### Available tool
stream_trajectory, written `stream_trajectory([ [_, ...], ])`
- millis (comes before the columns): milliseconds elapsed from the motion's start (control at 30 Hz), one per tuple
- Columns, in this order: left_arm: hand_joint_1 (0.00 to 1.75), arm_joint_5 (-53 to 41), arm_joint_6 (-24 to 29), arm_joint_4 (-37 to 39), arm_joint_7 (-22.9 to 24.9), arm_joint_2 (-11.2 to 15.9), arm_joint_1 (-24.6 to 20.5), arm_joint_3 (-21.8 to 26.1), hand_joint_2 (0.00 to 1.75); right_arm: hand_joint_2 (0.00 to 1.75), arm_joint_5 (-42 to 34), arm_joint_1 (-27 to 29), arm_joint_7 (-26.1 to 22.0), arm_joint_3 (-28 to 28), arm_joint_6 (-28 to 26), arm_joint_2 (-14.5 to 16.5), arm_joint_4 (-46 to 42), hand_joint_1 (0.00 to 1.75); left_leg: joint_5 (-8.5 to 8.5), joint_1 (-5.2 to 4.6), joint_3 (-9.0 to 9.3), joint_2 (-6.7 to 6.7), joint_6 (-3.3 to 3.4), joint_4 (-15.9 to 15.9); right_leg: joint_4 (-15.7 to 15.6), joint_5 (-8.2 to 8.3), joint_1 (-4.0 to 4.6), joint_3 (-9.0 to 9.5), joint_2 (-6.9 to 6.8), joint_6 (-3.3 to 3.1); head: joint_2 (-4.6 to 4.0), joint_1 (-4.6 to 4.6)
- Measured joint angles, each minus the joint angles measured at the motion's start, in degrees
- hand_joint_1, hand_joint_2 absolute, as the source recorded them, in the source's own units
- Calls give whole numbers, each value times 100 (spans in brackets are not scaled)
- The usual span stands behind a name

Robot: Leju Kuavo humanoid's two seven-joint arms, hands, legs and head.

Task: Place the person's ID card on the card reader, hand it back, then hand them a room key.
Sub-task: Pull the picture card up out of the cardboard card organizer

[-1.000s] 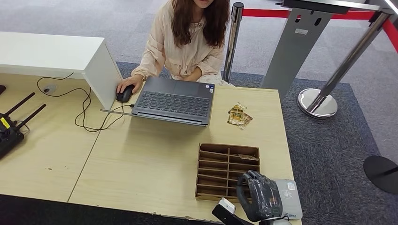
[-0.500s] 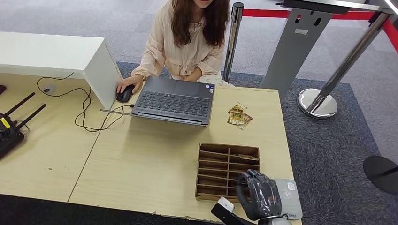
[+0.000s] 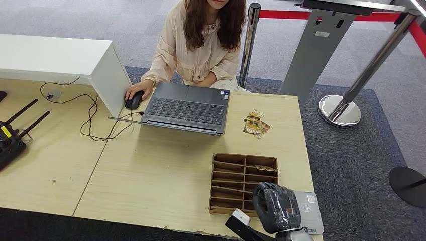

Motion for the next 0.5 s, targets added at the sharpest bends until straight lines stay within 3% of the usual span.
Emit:
stream_trajectory([
  [500, 0, 304, -261, -1, -28, 37, -2, -2, 0, 175, -25, -71, 0, 31, 7, 49, 114, 149, 7, 0, 0, 0, 0, 0, 0, 7, 0, 0, 0, 1, 0, 1],
])
